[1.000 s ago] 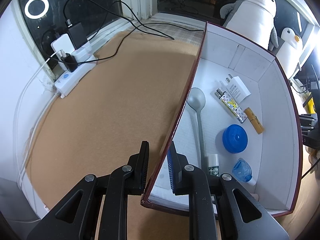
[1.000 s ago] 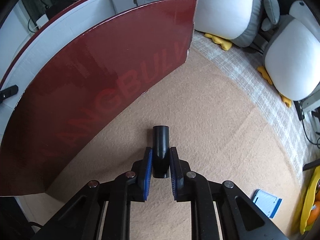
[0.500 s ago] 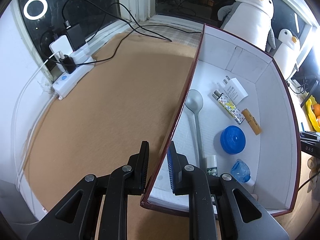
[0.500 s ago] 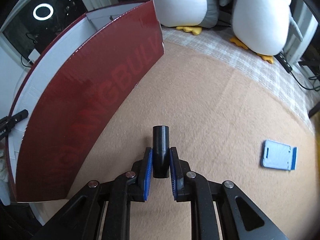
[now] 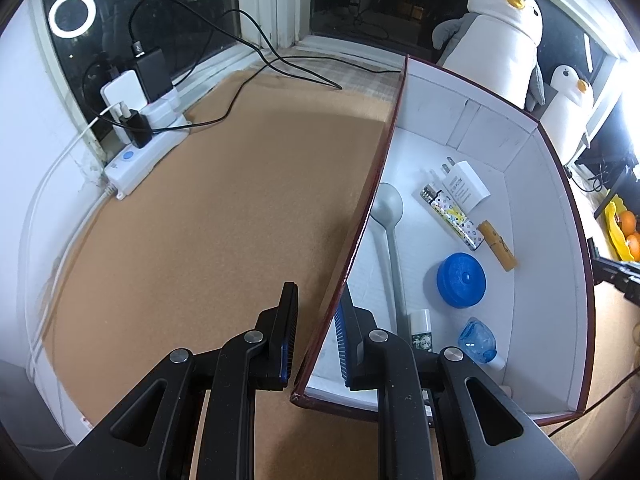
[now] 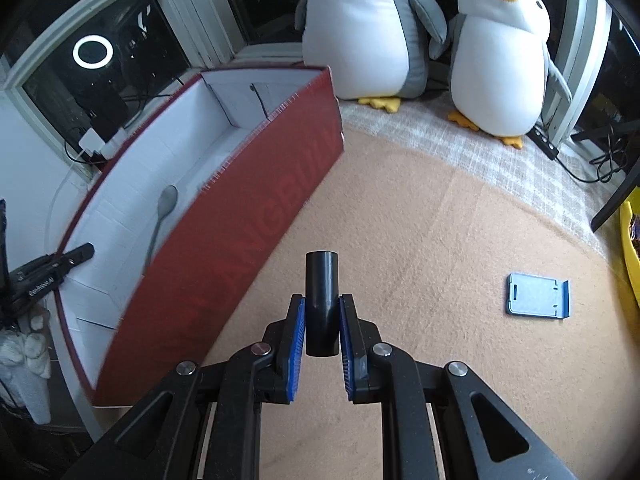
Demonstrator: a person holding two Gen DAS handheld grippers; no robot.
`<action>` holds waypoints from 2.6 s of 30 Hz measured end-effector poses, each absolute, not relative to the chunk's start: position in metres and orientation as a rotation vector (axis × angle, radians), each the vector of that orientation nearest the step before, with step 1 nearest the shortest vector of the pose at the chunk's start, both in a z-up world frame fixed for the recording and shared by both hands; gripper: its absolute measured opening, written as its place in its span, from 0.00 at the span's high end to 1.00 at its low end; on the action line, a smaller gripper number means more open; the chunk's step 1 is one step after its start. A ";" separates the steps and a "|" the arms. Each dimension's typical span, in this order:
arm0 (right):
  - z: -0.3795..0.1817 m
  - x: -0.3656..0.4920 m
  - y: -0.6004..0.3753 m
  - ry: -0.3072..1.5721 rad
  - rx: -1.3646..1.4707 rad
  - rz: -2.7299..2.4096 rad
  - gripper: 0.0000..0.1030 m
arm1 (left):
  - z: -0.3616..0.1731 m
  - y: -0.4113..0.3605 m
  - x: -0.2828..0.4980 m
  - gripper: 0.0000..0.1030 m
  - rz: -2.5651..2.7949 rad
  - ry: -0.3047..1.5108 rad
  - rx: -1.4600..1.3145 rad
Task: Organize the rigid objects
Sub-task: 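Carry the black cylinder into the red box and release it, then move the right tool back and grasp the blue phone stand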
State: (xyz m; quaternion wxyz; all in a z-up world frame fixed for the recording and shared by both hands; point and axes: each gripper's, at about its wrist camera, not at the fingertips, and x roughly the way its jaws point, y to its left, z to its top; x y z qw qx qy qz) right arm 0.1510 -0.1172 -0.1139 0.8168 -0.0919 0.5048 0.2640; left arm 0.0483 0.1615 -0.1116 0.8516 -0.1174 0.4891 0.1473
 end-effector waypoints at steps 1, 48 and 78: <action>-0.106 0.147 -0.113 1.061 -0.198 0.567 0.86 | -0.112 0.162 0.048 0.84 0.308 1.028 -0.250; -0.112 0.248 0.032 1.058 -0.422 0.557 0.80 | -0.116 0.162 0.057 0.88 0.293 1.026 -0.231; -0.055 0.194 -0.122 0.946 -0.053 0.497 0.60 | -0.115 0.159 0.056 0.88 0.300 1.026 -0.208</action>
